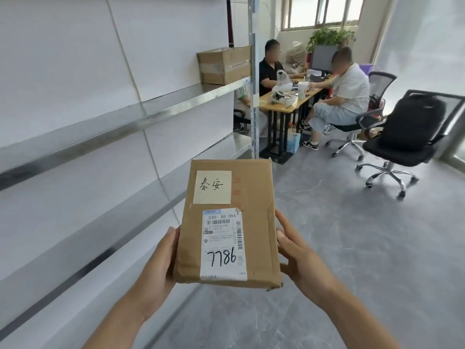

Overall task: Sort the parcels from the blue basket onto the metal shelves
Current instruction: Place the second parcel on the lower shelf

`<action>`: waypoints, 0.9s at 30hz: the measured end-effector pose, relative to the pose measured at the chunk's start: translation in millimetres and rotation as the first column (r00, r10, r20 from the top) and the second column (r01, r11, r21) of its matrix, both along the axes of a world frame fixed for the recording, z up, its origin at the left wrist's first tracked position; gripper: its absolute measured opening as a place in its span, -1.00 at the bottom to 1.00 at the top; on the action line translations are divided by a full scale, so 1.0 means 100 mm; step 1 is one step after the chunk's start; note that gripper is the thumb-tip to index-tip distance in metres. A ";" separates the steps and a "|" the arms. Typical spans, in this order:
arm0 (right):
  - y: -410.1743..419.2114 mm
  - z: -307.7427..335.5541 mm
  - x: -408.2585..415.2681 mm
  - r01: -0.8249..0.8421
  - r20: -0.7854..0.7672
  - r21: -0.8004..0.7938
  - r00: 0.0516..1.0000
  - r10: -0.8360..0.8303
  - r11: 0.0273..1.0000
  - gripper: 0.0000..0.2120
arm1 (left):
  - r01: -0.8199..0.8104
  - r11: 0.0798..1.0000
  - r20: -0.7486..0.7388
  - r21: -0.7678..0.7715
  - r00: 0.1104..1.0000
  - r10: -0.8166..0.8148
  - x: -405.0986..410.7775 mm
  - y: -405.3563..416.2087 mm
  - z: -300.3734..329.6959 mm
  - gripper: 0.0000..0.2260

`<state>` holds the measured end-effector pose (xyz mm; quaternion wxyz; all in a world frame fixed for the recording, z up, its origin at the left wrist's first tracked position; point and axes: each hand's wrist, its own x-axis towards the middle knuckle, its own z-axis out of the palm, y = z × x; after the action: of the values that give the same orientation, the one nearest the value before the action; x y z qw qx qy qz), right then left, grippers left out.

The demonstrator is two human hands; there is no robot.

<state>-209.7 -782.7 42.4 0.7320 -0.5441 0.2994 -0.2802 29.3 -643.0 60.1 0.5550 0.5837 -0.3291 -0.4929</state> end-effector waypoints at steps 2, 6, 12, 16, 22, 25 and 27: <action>-0.20 -0.07 -0.06 0.037 -0.013 0.005 0.999 -0.037 0.999 -0.56 | 0.037 0.998 0.027 0.054 0.999 -0.039 0.01 -0.25 -0.03 -0.48; -0.65 -0.16 -0.11 0.084 -0.009 0.028 0.996 -0.084 0.996 -0.60 | 0.056 0.990 0.019 0.127 0.998 -0.059 0.02 -0.76 -0.07 -0.49; -1.51 -0.14 0.09 0.179 -0.010 0.024 0.984 -0.179 0.984 -0.49 | 0.059 0.994 -0.012 0.088 0.998 -0.058 0.22 -1.68 -0.16 -0.49; -2.09 -0.11 0.31 0.216 -0.040 0.028 0.976 -0.215 0.976 -0.59 | 0.042 0.994 -0.019 0.105 0.999 -0.040 0.47 -2.27 -0.24 -0.42; -2.87 0.05 0.49 0.200 -0.199 -0.050 0.958 -0.206 0.979 -0.40 | 0.034 0.993 0.039 0.109 0.998 -0.039 0.78 -2.93 -0.24 -0.49; -3.21 0.10 0.55 0.202 -0.254 -0.028 0.946 -0.203 0.979 -0.41 | 0.044 0.992 0.060 0.114 0.997 -0.051 0.88 -3.20 -0.23 -0.48; -3.45 0.08 0.57 0.208 -0.270 0.022 0.943 -0.195 0.978 -0.45 | 0.041 0.991 0.056 0.131 0.997 -0.049 0.93 -3.40 -0.23 -0.49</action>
<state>-153.1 -1127.3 50.4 0.6659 -0.5249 0.4562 -0.2701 122.1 -982.8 36.8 0.4948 0.6252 -0.3257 -0.5082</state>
